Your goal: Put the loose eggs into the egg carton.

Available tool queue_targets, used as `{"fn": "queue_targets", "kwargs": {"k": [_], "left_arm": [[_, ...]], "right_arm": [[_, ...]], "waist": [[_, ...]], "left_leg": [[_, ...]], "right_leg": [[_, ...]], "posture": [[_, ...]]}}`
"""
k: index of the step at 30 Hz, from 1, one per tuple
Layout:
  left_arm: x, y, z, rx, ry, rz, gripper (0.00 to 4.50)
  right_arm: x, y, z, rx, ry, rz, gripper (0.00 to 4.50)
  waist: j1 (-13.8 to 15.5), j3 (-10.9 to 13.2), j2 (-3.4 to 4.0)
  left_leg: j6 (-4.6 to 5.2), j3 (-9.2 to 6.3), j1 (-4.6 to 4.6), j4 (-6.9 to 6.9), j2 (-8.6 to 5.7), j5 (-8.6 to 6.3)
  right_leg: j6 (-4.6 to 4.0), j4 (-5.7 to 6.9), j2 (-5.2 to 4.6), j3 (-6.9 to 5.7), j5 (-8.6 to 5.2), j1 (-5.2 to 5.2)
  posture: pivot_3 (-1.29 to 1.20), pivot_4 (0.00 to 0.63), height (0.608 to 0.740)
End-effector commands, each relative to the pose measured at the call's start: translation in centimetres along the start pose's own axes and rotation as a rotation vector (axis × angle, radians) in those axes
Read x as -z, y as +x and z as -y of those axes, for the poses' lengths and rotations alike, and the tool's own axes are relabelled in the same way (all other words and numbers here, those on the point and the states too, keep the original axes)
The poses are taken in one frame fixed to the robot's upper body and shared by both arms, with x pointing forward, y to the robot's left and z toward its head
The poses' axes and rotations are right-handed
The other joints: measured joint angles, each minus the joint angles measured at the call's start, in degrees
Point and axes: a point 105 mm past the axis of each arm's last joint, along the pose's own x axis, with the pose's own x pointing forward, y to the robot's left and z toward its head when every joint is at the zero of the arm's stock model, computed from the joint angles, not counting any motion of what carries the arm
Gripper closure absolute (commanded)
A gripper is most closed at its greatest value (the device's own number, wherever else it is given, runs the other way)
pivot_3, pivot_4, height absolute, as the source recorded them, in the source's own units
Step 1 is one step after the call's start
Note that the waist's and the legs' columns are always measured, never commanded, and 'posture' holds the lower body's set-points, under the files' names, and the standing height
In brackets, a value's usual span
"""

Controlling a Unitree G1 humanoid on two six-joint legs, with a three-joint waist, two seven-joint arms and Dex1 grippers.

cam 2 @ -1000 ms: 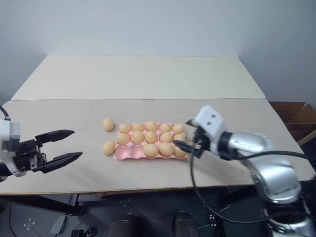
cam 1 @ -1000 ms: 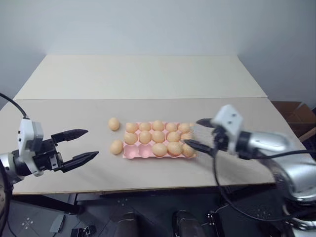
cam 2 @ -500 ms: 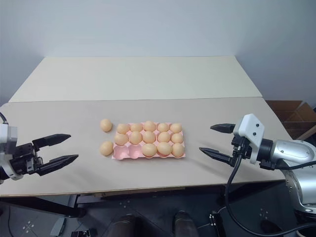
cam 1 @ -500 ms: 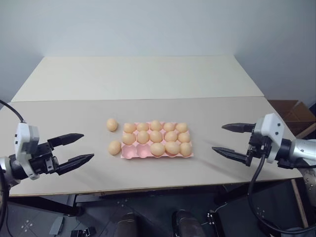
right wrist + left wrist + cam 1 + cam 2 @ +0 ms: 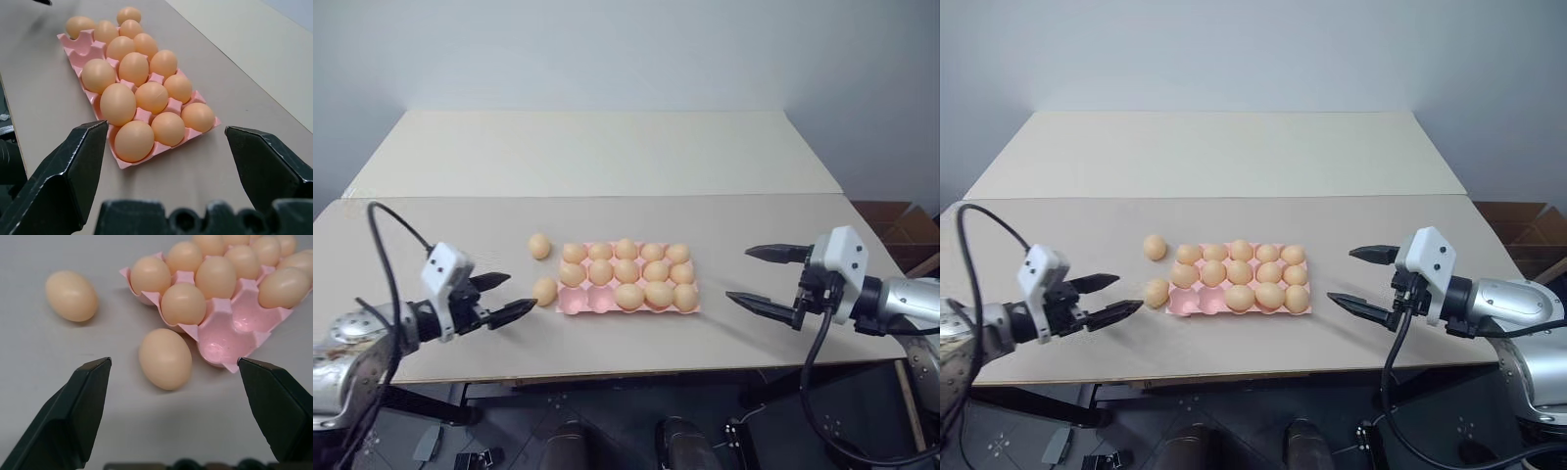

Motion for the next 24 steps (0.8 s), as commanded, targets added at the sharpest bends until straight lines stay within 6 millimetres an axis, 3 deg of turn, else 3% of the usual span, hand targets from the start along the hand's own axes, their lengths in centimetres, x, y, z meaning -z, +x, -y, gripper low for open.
{"fn": "queue_targets", "kwargs": {"k": [1,11,14,19,24], "left_arm": [[0.2,1.0,-0.6,-0.043,0.022,-0.033,0.00],[0.4,3.2,-1.6,-0.064,0.024,-0.072,0.00],[0.4,3.6,-1.9,-0.077,0.028,-0.080,0.62],[0.2,3.5,-1.9,-0.065,0.039,-0.070,2.26],[-0.2,2.1,-2.1,-0.068,0.083,-0.050,2.26]], "right_arm": [[-1.5,0.0,-0.3,-0.003,-0.060,0.046,0.05],[-1.6,0.0,-0.5,0.009,-0.061,0.053,0.05],[-1.6,0.0,-0.5,0.015,-0.059,0.054,0.00],[-1.6,0.1,-0.5,0.022,-0.055,0.057,0.00],[-1.6,0.1,-0.5,0.031,-0.055,0.062,0.00]], "waist": [[0.02,0.00,0.00],[0.18,0.00,-0.01],[0.24,0.00,-0.01],[0.18,0.00,-0.01],[0.05,0.00,-0.01]], "left_leg": [[0.00,0.00,0.00,0.00,0.00,0.00],[0.00,-0.03,-0.03,0.01,-0.03,0.00],[0.00,-0.03,-0.03,0.01,-0.04,0.00],[0.00,-0.03,-0.03,0.01,-0.03,0.00],[0.00,-0.04,-0.02,0.01,-0.03,0.00]], "right_leg": [[0.00,0.00,0.00,0.00,0.00,0.00],[0.01,-0.01,0.00,-0.01,0.00,0.01],[0.01,-0.02,-0.01,-0.01,0.00,0.01],[0.01,-0.01,0.00,-0.01,0.01,0.01],[0.01,-0.01,0.00,-0.01,0.01,0.01]], "posture": [[0.00,0.150,0.740],[0.00,0.150,0.740],[0.00,0.150,0.740],[0.00,0.150,0.740],[0.00,0.150,0.740]]}}
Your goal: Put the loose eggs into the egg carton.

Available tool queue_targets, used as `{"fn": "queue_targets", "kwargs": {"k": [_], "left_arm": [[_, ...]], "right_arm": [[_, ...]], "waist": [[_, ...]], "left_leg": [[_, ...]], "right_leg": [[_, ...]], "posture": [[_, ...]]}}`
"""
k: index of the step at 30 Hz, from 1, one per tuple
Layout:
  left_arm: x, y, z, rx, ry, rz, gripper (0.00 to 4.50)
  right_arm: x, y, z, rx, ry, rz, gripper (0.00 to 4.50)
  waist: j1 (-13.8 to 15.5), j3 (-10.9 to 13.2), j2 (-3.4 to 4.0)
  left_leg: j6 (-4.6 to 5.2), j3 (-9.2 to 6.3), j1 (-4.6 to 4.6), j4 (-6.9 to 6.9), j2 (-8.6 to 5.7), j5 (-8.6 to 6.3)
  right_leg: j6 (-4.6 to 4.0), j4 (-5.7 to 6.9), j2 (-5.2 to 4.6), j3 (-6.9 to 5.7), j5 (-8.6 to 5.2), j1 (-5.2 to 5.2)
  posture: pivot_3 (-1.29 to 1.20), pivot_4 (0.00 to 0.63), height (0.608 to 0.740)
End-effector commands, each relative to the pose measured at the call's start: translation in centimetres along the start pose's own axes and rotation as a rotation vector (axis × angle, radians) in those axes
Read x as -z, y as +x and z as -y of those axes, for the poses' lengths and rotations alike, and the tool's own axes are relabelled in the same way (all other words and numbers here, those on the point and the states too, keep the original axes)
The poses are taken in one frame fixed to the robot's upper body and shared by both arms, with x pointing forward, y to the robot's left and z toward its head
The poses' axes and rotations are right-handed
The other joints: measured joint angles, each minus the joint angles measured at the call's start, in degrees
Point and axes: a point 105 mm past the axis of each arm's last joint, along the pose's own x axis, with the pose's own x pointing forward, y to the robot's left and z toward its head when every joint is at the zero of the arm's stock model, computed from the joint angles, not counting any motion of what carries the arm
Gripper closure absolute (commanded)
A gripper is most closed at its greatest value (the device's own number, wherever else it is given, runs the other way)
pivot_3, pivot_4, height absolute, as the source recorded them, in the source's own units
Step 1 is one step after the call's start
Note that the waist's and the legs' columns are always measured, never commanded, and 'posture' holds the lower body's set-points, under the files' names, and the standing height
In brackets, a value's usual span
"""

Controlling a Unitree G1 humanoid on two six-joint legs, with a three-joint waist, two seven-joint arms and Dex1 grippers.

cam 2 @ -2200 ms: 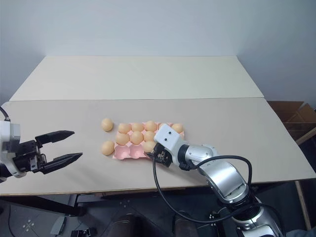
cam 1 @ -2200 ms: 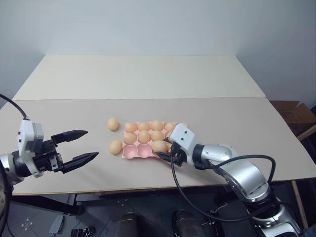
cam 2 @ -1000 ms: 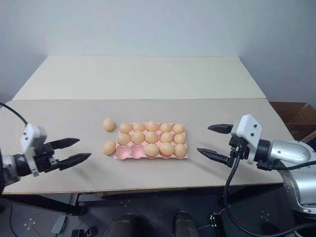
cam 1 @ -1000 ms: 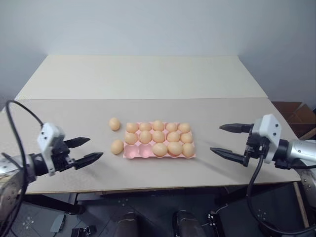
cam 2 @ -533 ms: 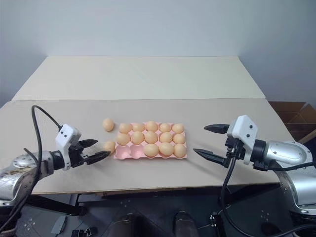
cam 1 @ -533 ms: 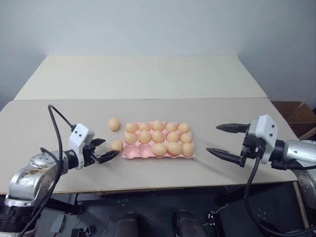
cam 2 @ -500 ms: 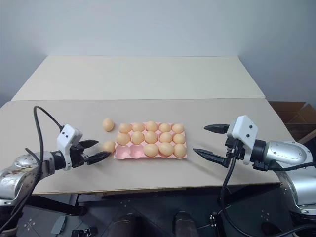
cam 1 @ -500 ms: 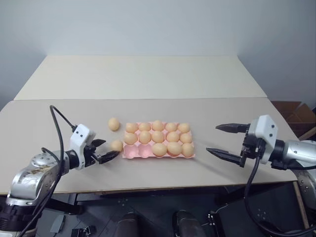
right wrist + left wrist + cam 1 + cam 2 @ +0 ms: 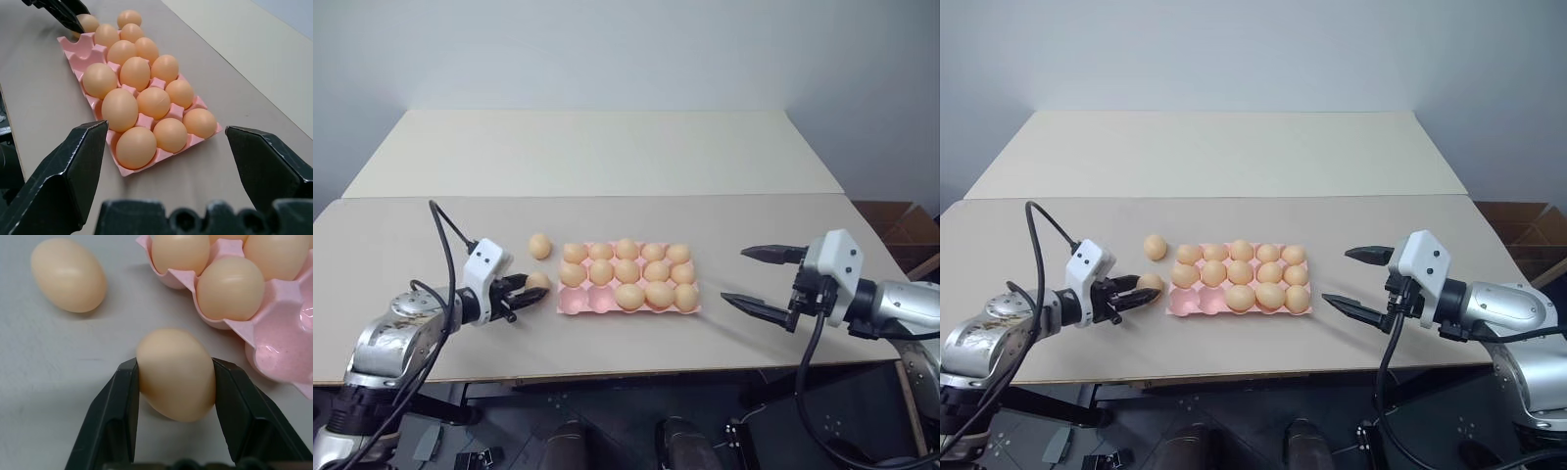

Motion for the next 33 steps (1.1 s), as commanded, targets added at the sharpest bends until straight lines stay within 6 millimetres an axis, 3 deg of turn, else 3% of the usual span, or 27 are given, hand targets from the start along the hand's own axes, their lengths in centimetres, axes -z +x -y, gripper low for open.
{"fn": "queue_targets", "kwargs": {"k": [1,5,10,16,20,24,27,31,33], "left_arm": [[-1.3,-1.8,-0.5,-0.018,0.077,0.047,2.26],[-2.3,-3.6,-0.3,0.019,0.129,0.112,2.26],[-4.6,-4.6,2.6,0.185,0.180,0.249,2.26],[-6.4,-1.5,6.8,0.366,0.205,0.340,2.26],[-6.3,0.8,8.0,0.413,0.215,0.303,2.26],[-5.9,1.7,8.2,0.431,0.199,0.237,2.26],[-5.9,1.6,8.1,0.441,0.211,0.217,1.63],[-6.0,1.3,7.7,0.414,0.237,0.221,0.28],[-6.4,0.9,7.2,0.380,0.247,0.244,0.04]], "right_arm": [[-1.3,-0.2,-0.1,0.013,-0.039,0.050,0.00],[-1.3,0.0,-0.1,0.019,-0.036,0.055,0.00],[-1.3,0.2,-0.2,0.021,-0.035,0.060,0.00],[-1.4,0.3,0.0,0.027,-0.036,0.062,0.00],[-1.4,0.2,-0.1,0.034,-0.038,0.058,0.00],[-1.5,0.1,-0.1,0.045,-0.038,0.056,0.00],[-1.5,0.0,-0.2,0.052,-0.037,0.055,0.00],[-1.5,0.0,-0.1,0.058,-0.037,0.054,0.00],[-1.5,0.1,-0.1,0.060,-0.038,0.056,0.00]], "waist": [[-0.08,0.00,0.00],[-0.03,0.00,0.00],[0.36,0.00,0.00],[0.66,0.00,0.01],[0.31,-0.01,0.00],[0.09,-0.01,0.00],[-0.07,0.00,0.00],[0.01,0.00,0.00],[0.07,0.00,0.00]], "left_leg": [[0.00,0.00,0.00,0.00,0.00,0.00],[0.00,0.00,-0.01,0.00,0.02,0.00],[0.00,0.02,-0.01,0.03,0.01,0.00],[0.00,-0.03,-0.06,0.19,-0.04,0.00],[0.00,-0.04,-0.10,0.35,-0.04,0.00],[0.01,-0.08,-0.09,0.35,-0.03,0.00],[0.01,-0.12,-0.10,0.34,-0.01,0.00],[0.01,-0.11,-0.11,0.35,-0.03,0.00],[0.01,-0.11,-0.12,0.36,-0.03,0.00]], "right_leg": [[0.00,0.00,0.00,0.00,0.00,0.00],[-0.01,0.00,-0.02,-0.01,0.00,-0.02],[-0.01,0.00,-0.05,-0.02,0.00,0.00],[0.04,0.02,-0.04,-0.04,0.03,0.08],[0.11,0.02,-0.01,0.00,0.10,0.10],[0.13,0.05,0.06,0.01,0.11,0.08],[0.12,0.06,0.09,0.00,0.10,0.06],[0.13,0.04,0.04,0.01,0.10,0.08],[0.13,0.04,0.04,0.00,0.10,0.08]], "posture": [[0.00,0.150,0.740],[0.00,0.150,0.740],[0.00,0.150,0.740],[0.00,0.150,0.740],[0.00,0.150,0.740],[0.00,0.150,0.740],[0.00,0.150,0.740],[0.00,0.150,0.740],[0.00,0.150,0.740]]}}
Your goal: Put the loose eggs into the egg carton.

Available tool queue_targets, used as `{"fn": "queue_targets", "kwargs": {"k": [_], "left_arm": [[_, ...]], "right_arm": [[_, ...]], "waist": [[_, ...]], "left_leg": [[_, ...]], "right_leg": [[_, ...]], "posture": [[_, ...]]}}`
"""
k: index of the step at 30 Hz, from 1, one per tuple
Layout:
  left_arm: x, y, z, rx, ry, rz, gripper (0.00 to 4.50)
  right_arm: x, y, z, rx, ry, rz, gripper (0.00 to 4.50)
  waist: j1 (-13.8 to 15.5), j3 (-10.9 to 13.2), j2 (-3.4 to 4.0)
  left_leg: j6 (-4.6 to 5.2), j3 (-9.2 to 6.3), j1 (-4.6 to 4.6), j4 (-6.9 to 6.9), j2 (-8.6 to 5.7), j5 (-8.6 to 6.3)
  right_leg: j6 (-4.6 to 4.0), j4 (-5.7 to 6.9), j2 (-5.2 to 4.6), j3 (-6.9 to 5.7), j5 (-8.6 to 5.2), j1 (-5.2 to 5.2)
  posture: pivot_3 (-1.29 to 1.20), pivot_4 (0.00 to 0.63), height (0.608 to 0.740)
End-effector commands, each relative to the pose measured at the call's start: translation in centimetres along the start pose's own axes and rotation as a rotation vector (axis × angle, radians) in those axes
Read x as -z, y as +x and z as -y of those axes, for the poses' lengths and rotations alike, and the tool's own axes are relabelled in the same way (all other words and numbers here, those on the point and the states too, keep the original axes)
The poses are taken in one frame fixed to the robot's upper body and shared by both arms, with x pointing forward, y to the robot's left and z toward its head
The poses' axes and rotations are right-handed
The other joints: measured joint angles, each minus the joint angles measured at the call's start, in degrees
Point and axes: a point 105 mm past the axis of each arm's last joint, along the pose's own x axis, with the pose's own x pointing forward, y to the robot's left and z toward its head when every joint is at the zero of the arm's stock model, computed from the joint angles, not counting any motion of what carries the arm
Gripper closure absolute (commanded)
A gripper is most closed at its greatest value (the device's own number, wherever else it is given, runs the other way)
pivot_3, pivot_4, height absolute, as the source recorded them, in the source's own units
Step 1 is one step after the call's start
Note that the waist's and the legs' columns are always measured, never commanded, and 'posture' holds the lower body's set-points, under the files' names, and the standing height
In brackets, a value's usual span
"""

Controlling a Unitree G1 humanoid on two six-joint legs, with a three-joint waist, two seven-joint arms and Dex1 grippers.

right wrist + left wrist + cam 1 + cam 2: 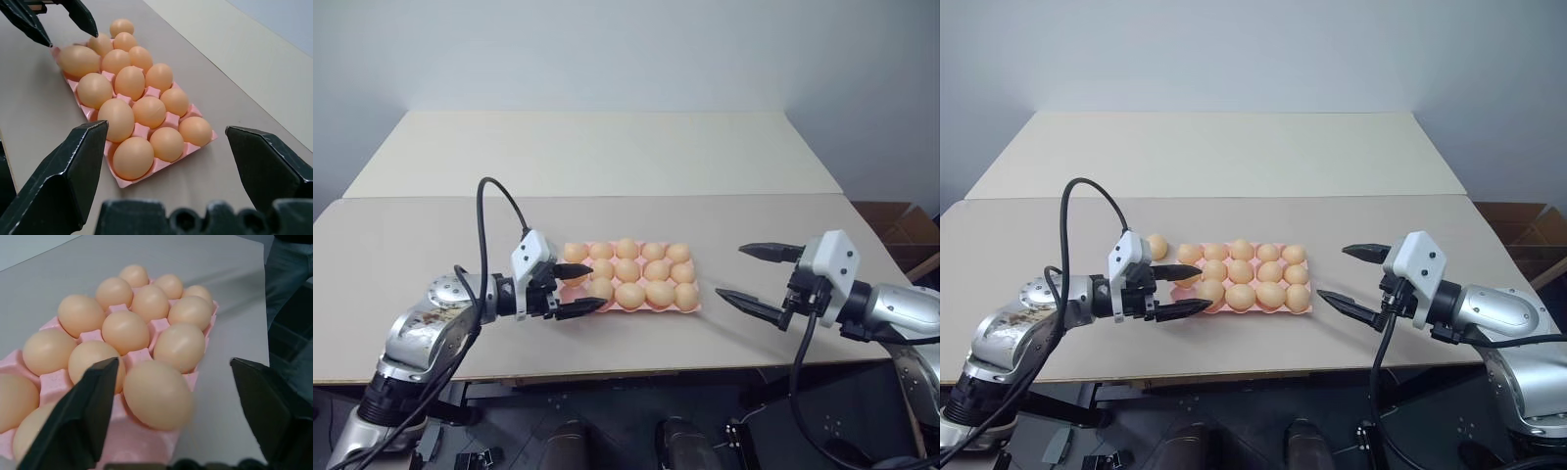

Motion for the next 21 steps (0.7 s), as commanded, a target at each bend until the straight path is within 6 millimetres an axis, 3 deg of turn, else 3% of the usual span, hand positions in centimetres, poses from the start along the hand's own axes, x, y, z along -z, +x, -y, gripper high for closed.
{"fn": "queue_targets", "kwargs": {"k": [1,7,14,18,21], "left_arm": [[-1.6,-1.1,-0.7,-0.055,0.071,0.043,0.04],[-2.6,-4.9,-2.2,-0.145,0.083,0.099,0.04],[-1.1,-11.5,-3.5,-0.284,0.087,0.032,0.04],[0.3,-14.3,-2.7,-0.335,0.043,0.015,0.04],[1.1,-15.1,-1.7,-0.352,0.011,0.019,0.04]], "right_arm": [[-1.1,-0.2,0.2,0.013,-0.030,0.033,0.00],[-1.1,0.0,0.3,-0.001,-0.036,0.037,0.00],[-1.1,0.1,0.4,-0.032,-0.040,0.038,0.00],[-0.9,0.2,0.4,-0.045,-0.034,0.041,0.00],[-0.6,0.2,0.4,-0.046,-0.023,0.035,0.00]], "waist": [[0.04,0.00,0.00],[-0.23,0.00,0.00],[-0.50,0.00,0.01],[-0.63,0.00,0.01],[-0.66,0.00,0.01]], "left_leg": [[0.00,0.00,0.00,0.00,0.00,0.00],[0.00,-0.01,0.00,-0.01,0.02,0.00],[0.00,0.03,0.02,-0.03,0.06,0.00],[0.00,0.09,0.02,-0.03,0.08,-0.01],[0.00,0.10,0.01,-0.05,0.09,-0.01]], "right_leg": [[0.00,0.00,0.00,0.00,0.00,0.00],[-0.01,0.01,0.01,-0.01,0.00,-0.03],[-0.03,0.02,0.00,-0.03,-0.02,-0.04],[-0.05,0.00,-0.06,-0.02,-0.03,-0.07],[-0.09,-0.02,-0.09,-0.03,-0.06,-0.08]], "posture": [[0.00,0.150,0.740],[0.00,0.150,0.740],[0.00,0.150,0.740],[0.00,0.150,0.740],[0.00,0.150,0.740]]}}
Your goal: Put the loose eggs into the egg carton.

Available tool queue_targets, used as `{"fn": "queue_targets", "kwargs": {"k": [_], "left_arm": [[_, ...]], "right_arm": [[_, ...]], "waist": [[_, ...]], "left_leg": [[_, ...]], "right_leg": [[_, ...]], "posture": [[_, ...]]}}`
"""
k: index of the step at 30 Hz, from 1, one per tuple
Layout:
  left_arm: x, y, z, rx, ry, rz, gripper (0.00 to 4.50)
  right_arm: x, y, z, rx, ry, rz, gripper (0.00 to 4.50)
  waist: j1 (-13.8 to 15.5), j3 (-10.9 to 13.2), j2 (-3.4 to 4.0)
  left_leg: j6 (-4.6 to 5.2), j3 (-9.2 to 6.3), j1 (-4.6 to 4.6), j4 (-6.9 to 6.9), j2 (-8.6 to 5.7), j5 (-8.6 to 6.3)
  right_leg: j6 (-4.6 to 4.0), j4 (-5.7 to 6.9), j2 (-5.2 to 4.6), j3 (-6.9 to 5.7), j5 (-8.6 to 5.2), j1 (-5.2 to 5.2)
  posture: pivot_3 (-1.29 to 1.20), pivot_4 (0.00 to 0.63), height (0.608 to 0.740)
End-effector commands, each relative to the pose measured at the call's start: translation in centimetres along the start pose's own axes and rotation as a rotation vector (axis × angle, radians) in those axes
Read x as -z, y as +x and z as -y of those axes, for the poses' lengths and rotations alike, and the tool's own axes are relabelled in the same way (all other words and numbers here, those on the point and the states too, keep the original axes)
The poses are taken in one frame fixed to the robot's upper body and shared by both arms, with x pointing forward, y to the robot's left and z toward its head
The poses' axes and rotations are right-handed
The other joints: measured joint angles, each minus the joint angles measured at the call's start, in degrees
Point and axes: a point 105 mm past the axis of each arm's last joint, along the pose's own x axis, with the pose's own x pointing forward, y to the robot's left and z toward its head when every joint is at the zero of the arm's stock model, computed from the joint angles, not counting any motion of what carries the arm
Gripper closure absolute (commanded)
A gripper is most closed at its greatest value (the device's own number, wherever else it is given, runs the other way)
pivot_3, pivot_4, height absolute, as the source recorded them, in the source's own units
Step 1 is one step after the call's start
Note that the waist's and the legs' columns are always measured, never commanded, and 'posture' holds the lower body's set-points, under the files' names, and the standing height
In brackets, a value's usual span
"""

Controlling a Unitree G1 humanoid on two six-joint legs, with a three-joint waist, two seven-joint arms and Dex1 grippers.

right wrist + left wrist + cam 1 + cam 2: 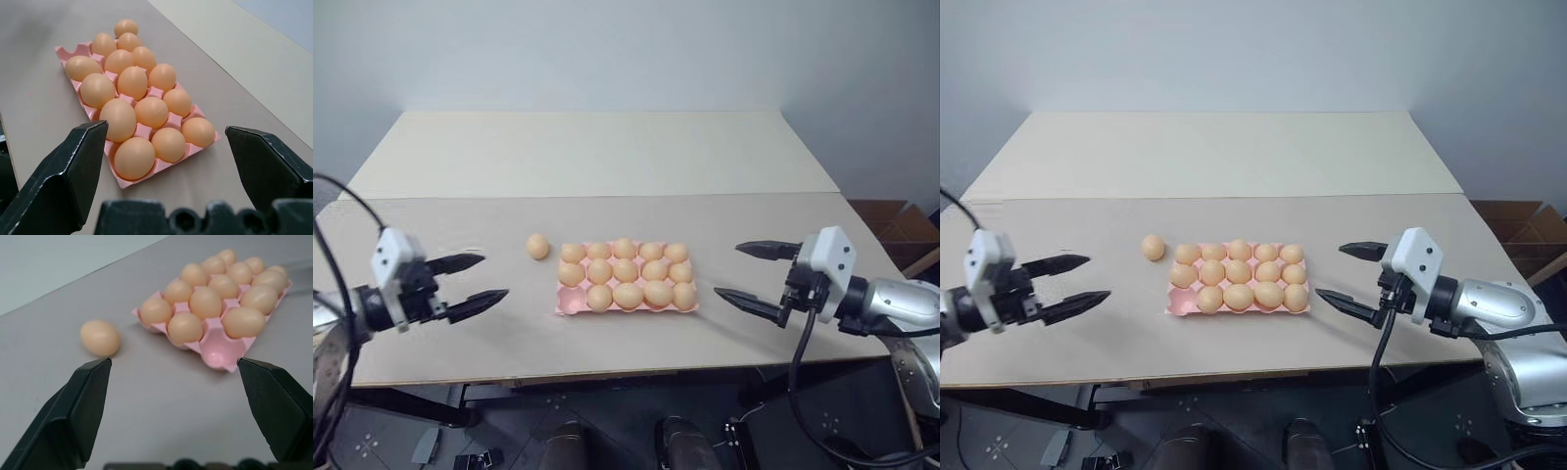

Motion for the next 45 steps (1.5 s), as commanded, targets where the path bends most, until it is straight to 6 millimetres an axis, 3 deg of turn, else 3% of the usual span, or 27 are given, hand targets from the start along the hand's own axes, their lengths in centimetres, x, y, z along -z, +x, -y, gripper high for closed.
{"fn": "queue_targets", "kwargs": {"k": [1,8,13,16,22,32,44,45], "left_arm": [[-0.9,-1.1,0.7,-0.025,0.023,0.047,0.04],[-0.7,-0.9,1.7,-0.059,-0.020,0.081,0.04],[-0.9,0.1,1.1,-0.079,-0.022,0.059,0.04],[-1.0,2.0,-0.4,-0.153,-0.056,0.029,0.04],[-1.0,7.8,-4.3,-0.400,-0.158,-0.024,0.04],[-0.8,13.3,-5.9,-0.513,-0.248,-0.060,0.04],[0.2,16.3,-4.8,-0.474,-0.327,-0.084,0.04],[0.3,16.4,-4.9,-0.480,-0.330,-0.084,0.21]], "right_arm": [[-0.7,-0.2,0.2,0.002,-0.029,0.027,0.00],[-0.5,-0.3,0.2,-0.003,-0.018,0.023,0.00],[-0.5,-0.3,0.2,0.002,-0.019,0.018,0.00],[-0.6,-0.3,0.3,0.009,-0.025,0.018,0.00],[-0.7,0.0,0.3,0.014,-0.032,0.022,0.00],[-0.9,0.2,0.3,0.017,-0.041,0.022,0.00],[-1.1,0.2,0.2,0.028,-0.040,0.030,0.00],[-1.1,0.2,0.1,0.028,-0.039,0.031,0.00]], "waist": [[0.15,0.00,0.00],[0.88,0.00,0.00],[0.93,0.00,0.00],[1.25,0.00,0.00],[1.19,-0.03,-0.04],[0.64,-0.02,-0.06],[0.82,-0.02,-0.07],[0.82,-0.02,-0.07]], "left_leg": [[0.00,0.00,0.00,0.00,0.00,0.00],[0.00,0.00,0.02,0.03,0.00,0.00],[0.00,0.00,0.03,0.02,0.00,0.00],[0.00,-0.03,0.02,0.04,-0.02,0.00],[0.00,-0.07,0.00,0.11,-0.10,0.01],[0.04,-0.11,-0.05,0.06,-0.14,-0.01],[0.03,-0.11,-0.08,0.11,-0.19,0.00],[0.03,-0.12,-0.08,0.12,-0.20,0.00]], "right_leg": [[-0.06,0.00,0.00,0.00,-0.04,0.00],[-0.21,0.02,-0.01,-0.02,-0.11,0.03],[-0.20,0.05,0.02,-0.01,-0.10,0.01],[-0.13,0.06,0.02,-0.03,-0.06,0.04],[0.16,0.01,0.03,-0.02,0.14,0.15],[0.21,-0.03,0.06,0.02,0.19,0.11],[0.25,-0.04,0.01,0.04,0.23,0.10],[0.25,-0.04,0.01,0.04,0.23,0.10]], "posture": [[0.00,0.150,0.740],[0.00,0.150,0.740],[0.00,0.150,0.740],[0.00,0.150,0.740],[0.00,0.150,0.740],[0.00,0.150,0.740],[0.00,0.150,0.740],[0.00,0.150,0.740]]}}
